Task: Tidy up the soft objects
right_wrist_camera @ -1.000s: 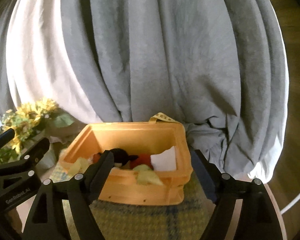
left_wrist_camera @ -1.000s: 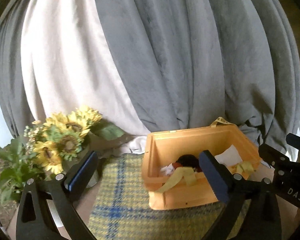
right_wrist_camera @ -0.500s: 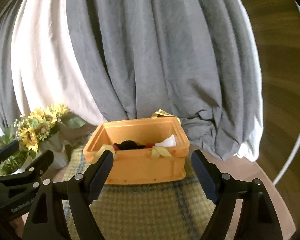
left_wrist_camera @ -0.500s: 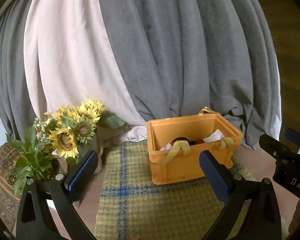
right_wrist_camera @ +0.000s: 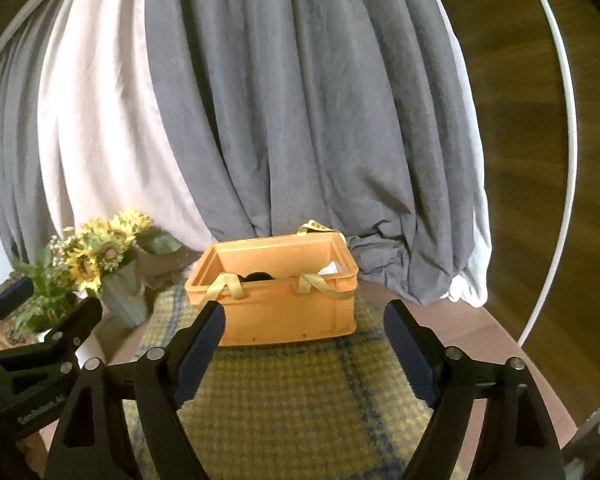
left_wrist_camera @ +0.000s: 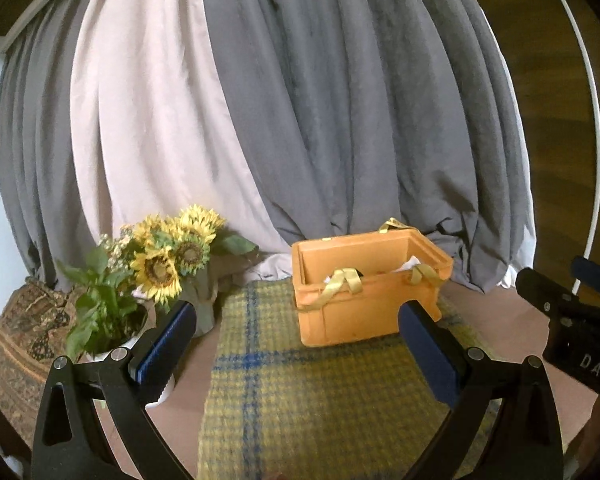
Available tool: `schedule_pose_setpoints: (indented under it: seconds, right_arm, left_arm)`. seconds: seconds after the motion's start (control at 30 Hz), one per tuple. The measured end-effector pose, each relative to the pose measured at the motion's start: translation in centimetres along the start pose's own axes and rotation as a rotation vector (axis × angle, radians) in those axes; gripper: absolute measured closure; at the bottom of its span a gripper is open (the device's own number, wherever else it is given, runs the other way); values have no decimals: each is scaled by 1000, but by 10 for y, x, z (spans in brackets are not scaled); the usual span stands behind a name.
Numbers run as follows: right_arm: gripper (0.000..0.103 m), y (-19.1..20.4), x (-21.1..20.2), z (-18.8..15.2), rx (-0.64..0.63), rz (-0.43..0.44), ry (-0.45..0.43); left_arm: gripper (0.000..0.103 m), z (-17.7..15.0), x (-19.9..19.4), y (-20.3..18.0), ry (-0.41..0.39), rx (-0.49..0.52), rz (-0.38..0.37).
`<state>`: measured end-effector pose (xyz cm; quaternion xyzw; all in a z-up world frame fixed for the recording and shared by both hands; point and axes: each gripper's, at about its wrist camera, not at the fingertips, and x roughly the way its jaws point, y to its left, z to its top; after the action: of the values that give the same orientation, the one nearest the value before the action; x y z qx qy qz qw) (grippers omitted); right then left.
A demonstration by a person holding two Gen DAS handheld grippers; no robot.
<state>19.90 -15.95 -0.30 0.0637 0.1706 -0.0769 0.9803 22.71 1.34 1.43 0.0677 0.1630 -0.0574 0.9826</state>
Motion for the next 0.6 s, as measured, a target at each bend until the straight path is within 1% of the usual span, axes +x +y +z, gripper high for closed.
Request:
schedule_pose_setpoints:
  seconds: [0.07, 0.13, 0.3, 0.43, 0.6]
  right_arm:
    - [19, -5, -12, -2, -8, 7, -1]
    - [19, -9, -22, -5, -16, 5, -5]
    - [18, -17, -53, -15, -27, 38, -12]
    - [18, -22, -78, -26, -36, 64, -11]
    - [18, -25, -104, -37, -42, 84, -27]
  left_arm:
    - [0, -7, -12, -4, 10, -4, -16]
    - [0, -14, -25, -8, 14, -14, -14]
    - [0, -30, -57, -17, 20, -34, 11]
    - [0, -42, -84, -23, 23, -38, 50]
    - [0, -51, -112, -28, 21, -48, 71]
